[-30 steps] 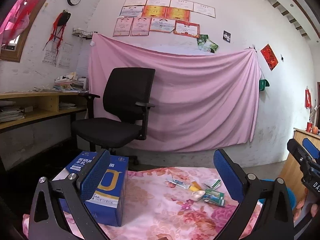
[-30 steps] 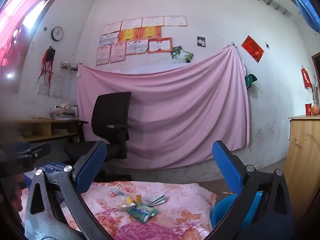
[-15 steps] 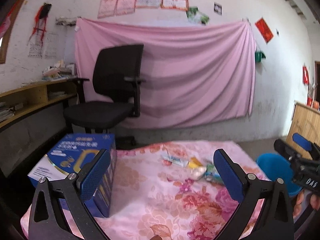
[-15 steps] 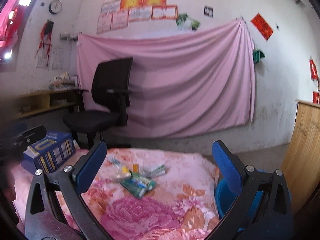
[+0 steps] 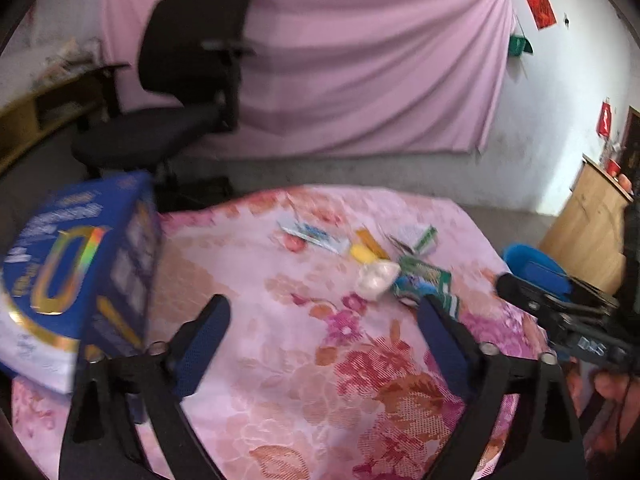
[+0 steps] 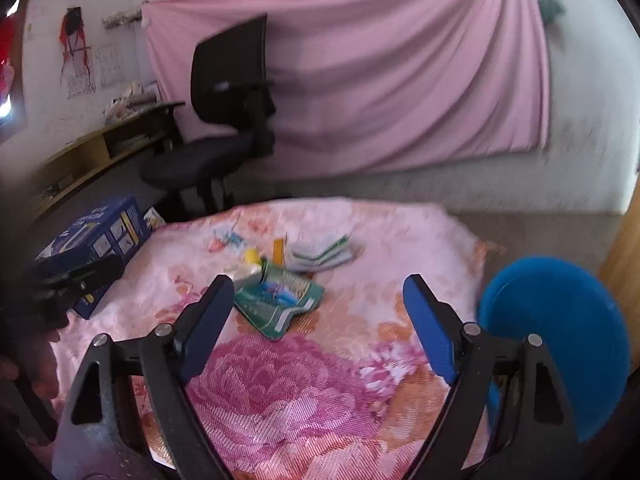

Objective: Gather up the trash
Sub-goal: 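Move both grippers back over the bed toward the remaining packets and tubes, then grasp the white pill case with the left gripper while the right gripper grasps the green packet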

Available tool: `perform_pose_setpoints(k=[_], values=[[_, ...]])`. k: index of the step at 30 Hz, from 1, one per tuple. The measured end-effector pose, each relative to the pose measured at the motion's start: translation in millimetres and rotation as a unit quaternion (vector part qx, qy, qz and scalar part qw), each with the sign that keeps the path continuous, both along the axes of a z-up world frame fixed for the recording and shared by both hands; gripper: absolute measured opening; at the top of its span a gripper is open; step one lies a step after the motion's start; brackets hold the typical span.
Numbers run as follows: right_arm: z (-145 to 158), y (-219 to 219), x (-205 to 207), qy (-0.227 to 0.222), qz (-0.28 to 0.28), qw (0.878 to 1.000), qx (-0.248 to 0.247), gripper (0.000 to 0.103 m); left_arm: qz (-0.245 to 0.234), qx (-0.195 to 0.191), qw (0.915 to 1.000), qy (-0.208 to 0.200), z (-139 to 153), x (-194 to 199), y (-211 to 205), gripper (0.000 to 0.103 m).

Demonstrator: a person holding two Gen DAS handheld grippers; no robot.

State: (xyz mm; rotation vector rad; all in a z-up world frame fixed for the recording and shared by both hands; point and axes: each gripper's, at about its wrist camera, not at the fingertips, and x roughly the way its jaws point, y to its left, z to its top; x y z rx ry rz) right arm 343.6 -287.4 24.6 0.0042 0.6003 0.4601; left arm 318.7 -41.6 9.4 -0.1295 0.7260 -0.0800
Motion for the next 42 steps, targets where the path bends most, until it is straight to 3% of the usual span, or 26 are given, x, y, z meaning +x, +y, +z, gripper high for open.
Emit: perform_pose_setpoints(k=[2,4,8,14,20,23,25,27,33,38,41,42], values=[[-8,3,17,0.044,0.009,0.999,0.001,0.103,-0.011,-0.009,0.9997,0.02,-7,9,0,0.072],[-17,5,30,0.079,0.014,0.997,0.001,0.103,-0.02,-0.014,0.999,0.036,-13,18,0,0.067],[-34,15,53,0.131,0.029,0.991,-0.011,0.092,-0.038,-0.026,0.9969,0.063,-24,34,-3,0.06],[-42,29,80,0.149,0.056,0.987,-0.029,0.084,-0.061,-0.033,0.9942,0.082,-33,58,-11,0.056],[-54,29,99,0.188,0.073,0.979,-0.013,0.064,-0.089,-0.034,0.9908,0.095,-42,80,-18,0.039],[-55,23,98,0.191,0.072,0.979,-0.011,0.048,-0.101,-0.038,0.9892,0.1,-45,86,-19,0.027],[-54,18,97,0.192,0.069,0.979,-0.006,0.037,-0.104,-0.035,0.9887,0.102,-48,87,-20,0.026],[-54,12,97,0.194,0.065,0.979,0.002,0.035,-0.107,-0.033,0.9888,0.099,-48,85,-20,0.024],[-51,13,93,0.184,0.055,0.981,-0.003,0.032,-0.087,-0.04,0.9906,0.098,-46,74,-15,0.024],[-47,16,84,0.171,0.066,0.983,-0.018,0.033,-0.043,-0.028,0.9945,0.092,-42,55,-4,0.024],[-46,19,84,0.17,0.082,0.982,-0.015,0.049,-0.012,-0.031,0.9955,0.089,-39,43,6,0.024],[-46,21,84,0.17,0.084,0.982,-0.014,0.067,-0.003,-0.033,0.9955,0.088,-39,40,10,0.024]])
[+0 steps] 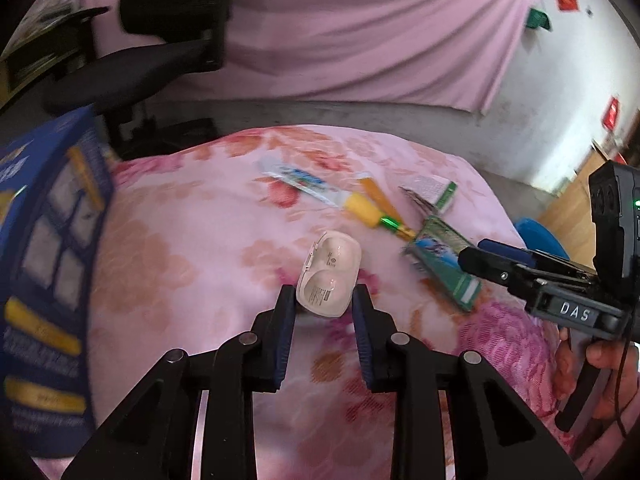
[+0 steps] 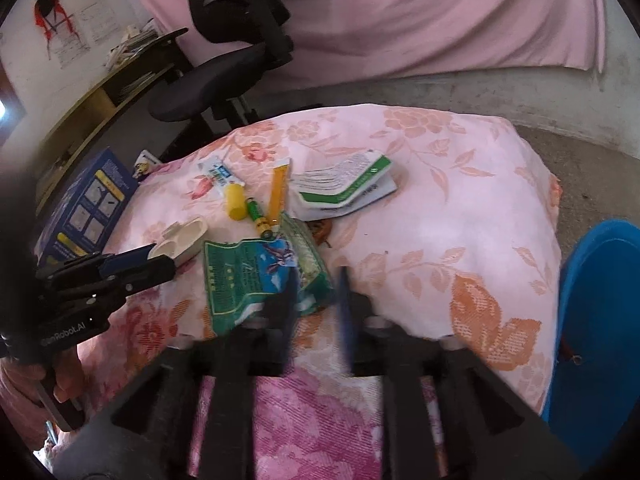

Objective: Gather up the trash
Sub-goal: 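Grasp the white pill case with the left gripper while the right gripper grasps the green packet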

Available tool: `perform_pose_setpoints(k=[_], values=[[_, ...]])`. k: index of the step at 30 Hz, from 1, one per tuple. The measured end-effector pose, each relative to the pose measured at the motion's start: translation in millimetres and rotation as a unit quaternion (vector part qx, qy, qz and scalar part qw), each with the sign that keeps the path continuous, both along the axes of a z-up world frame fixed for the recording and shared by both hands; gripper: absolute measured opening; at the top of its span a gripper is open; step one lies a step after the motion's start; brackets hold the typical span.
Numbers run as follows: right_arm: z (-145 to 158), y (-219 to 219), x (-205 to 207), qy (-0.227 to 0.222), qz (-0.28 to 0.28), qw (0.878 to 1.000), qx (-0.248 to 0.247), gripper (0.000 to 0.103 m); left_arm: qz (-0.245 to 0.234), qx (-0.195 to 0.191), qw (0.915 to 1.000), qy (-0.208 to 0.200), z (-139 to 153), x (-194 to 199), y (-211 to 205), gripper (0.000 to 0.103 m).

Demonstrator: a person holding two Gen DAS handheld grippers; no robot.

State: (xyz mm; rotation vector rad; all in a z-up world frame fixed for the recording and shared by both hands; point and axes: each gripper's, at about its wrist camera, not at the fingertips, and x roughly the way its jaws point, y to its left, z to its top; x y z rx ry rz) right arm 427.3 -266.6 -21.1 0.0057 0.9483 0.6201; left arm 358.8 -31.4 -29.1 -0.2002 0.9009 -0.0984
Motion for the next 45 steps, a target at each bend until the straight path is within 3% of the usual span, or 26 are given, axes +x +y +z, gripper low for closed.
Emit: perform_pose_setpoints(k=[1,2,6,11,15,17,18,21,26,36,45], values=[[0,2,2,0.0,0.002,1.0,0.003,0.08,0.011,-0.003,0.9999,0.0,0,-3,5,0.024],[1,4,3,0.001,0.005,1.0,0.008,0.082,0.02,-0.006,0.9998,0.001,0,-6,10,0.024],[0,17,10,0.01,0.03,0.999,0.019,0.085,0.043,-0.012,0.999,0.003,2,-16,18,0.024],[-4,43,1,0.003,0.074,0.997,-0.025,0.09,0.049,-0.01,0.9988,0.002,4,-25,20,0.024],[-5,53,-9,-0.015,0.086,0.995,-0.054,0.086,0.052,-0.01,0.9986,0.001,5,-30,19,0.024],[-4,55,-12,-0.02,0.088,0.994,-0.057,0.076,0.056,-0.011,0.9984,0.0,6,-32,18,0.024],[-3,54,-13,-0.021,0.087,0.995,-0.054,0.066,0.058,-0.013,0.9982,-0.001,7,-34,18,0.024],[-1,51,-13,-0.019,0.077,0.996,-0.038,0.055,0.063,-0.023,0.9977,-0.01,10,-40,19,0.024],[4,49,-21,-0.03,0.065,0.997,-0.023,0.052,0.053,-0.018,0.998,-0.029,16,-49,9,0.024],[31,13,-65,-0.101,0.011,0.995,0.018,0.052,0.017,-0.001,0.9969,-0.077,29,-68,-30,0.024],[60,-22,-109,-0.203,-0.052,0.977,0.043,0.052,0.003,-0.019,0.988,-0.153,62,-70,-65,0.024]])
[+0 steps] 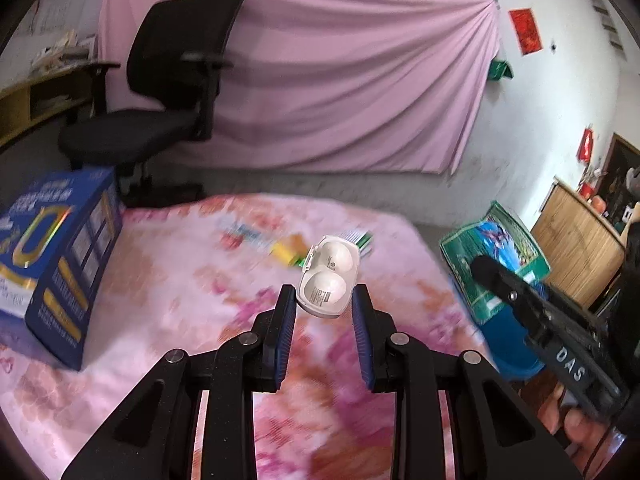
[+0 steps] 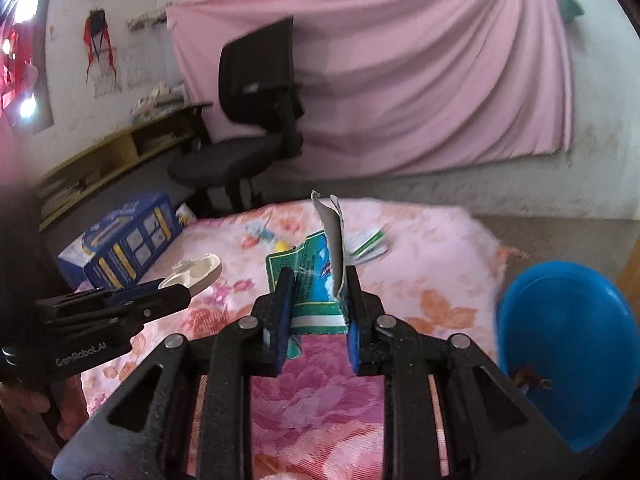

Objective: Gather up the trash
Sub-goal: 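Grasp the white pill case with the left gripper while the right gripper grasps the green packet, then carry the pill case and green packet over the blue basin, open both grippers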

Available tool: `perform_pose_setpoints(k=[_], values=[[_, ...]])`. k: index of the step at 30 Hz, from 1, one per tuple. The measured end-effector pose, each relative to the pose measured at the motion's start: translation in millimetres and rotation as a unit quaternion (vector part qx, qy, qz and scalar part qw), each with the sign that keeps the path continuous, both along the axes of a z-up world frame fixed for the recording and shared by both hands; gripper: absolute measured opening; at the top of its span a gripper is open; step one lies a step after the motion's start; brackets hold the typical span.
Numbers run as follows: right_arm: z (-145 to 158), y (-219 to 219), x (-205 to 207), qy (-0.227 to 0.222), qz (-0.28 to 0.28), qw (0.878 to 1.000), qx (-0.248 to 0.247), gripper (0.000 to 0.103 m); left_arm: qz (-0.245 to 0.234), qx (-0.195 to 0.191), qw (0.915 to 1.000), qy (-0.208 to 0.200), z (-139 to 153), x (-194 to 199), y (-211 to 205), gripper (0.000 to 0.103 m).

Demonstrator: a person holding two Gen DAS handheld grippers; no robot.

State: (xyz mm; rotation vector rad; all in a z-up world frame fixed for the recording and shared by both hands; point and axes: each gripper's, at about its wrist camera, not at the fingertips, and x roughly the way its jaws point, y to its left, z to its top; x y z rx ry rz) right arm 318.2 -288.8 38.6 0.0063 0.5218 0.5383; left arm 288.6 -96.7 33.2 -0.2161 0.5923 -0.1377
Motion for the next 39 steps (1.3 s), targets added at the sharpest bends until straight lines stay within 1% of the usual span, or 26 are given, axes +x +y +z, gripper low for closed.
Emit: perform_pose_setpoints(k=[6,10,12,16,19,25,30,34,37,39], values=[[23,-36,-11,-0.062,-0.039,0.997,0.033,0.052,-0.024,-0.005,0.998,-0.058,33,11,-42,0.024],[40,-63,-16,-0.098,-0.065,0.992,0.039,0.052,-0.058,-0.016,0.9935,-0.096,53,22,-78,0.024],[47,-78,-19,-0.116,-0.081,0.989,0.037,0.052,-0.077,-0.025,0.9897,-0.118,63,26,-97,0.024],[67,-117,-27,-0.166,-0.125,0.978,0.015,0.052,-0.109,-0.04,0.9811,-0.155,79,33,-132,0.024],[79,-140,-34,-0.193,-0.154,0.969,0.007,0.052,-0.132,-0.052,0.974,-0.177,91,35,-157,0.024],[98,-180,-51,-0.244,-0.208,0.947,-0.001,0.052,-0.17,-0.036,0.9586,-0.226,102,24,-197,0.024],[99,-201,-62,-0.263,-0.234,0.936,0.0,0.052,-0.192,-0.017,0.9511,-0.241,98,19,-222,0.024],[94,-216,-67,-0.263,-0.249,0.932,0.001,0.053,-0.208,-0.003,0.9475,-0.243,93,19,-240,0.024],[89,-229,-69,-0.252,-0.258,0.933,-0.001,0.053,-0.218,0.006,0.9481,-0.231,86,19,-250,0.024],[82,-236,-68,-0.237,-0.262,0.935,-0.002,0.053,-0.226,0.011,0.9512,-0.21,78,24,-258,0.024]])
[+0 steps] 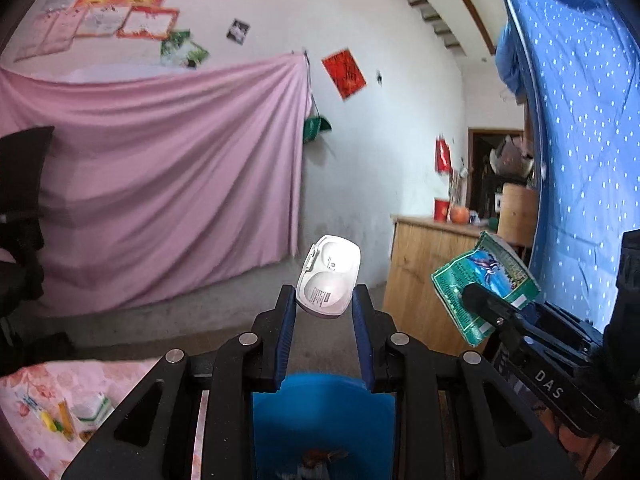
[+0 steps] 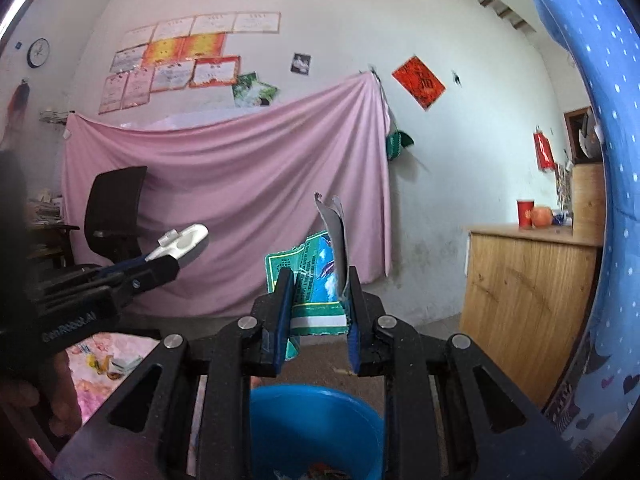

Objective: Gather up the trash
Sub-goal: 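Carry the pill case and green packet over the blue basin, open both grippers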

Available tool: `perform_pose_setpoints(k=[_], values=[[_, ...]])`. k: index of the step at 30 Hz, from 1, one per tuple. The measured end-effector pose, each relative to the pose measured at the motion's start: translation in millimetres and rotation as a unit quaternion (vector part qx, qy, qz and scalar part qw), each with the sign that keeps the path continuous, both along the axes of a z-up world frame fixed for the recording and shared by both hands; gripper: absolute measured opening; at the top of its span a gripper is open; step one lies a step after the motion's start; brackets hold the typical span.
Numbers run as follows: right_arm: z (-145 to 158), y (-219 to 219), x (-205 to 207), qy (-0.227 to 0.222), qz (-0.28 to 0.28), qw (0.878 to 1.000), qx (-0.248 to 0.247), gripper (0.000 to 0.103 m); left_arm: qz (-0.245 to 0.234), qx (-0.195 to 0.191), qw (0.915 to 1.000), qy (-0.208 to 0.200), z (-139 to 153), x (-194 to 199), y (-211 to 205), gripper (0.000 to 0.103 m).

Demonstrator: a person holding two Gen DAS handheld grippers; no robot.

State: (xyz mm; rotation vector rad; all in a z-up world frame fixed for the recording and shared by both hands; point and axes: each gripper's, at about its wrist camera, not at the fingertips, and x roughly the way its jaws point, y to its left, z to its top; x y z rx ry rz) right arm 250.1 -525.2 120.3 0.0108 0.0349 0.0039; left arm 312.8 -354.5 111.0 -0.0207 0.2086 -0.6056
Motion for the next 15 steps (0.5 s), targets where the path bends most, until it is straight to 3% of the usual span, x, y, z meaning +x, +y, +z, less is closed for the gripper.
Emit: perform_pose_setpoints(k=[6,15], values=[[-28,-17,15,0.062,0.0,0.997,0.034,0.053,-0.004,0.031,0.9952,0.092,-23,23,-14,0.024],[-82,-27,48,0.169,0.012,0.983,0.067,0.051,0.004,0.071,0.9721,0.223,-62,61,-29,0.024]])
